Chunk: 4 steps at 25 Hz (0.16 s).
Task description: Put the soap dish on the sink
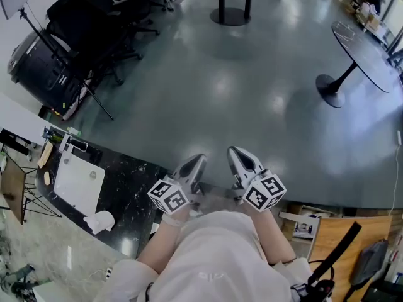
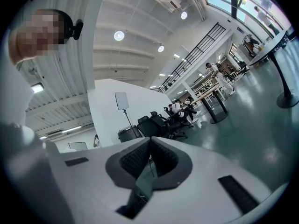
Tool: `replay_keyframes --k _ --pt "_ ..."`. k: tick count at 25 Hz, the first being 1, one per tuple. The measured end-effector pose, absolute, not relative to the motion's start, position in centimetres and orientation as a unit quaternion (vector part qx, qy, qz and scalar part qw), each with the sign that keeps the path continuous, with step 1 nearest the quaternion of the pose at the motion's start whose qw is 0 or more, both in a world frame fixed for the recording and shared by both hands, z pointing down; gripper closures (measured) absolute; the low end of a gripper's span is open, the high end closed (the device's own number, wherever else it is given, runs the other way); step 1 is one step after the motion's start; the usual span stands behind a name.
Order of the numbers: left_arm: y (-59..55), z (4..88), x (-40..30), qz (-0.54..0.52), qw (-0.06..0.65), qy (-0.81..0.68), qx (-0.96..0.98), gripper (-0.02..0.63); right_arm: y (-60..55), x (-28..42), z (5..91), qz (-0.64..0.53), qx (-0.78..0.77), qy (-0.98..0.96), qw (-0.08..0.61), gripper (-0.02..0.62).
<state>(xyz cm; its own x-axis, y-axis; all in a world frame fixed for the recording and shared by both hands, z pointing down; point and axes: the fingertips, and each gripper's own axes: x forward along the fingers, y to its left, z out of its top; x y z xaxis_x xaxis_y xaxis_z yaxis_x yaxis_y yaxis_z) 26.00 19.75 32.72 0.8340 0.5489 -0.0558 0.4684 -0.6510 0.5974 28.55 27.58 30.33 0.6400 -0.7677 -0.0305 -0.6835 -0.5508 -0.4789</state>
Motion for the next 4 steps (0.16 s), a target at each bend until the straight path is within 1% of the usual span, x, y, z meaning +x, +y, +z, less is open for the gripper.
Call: replay_keyframes --k 4 --pt "20.19 32.81 25.72 0.068 0.309 0.283 0.906 0.597 27.89 28.38 30.73 -0.092 -0.876 0.414 0.231 0.571"
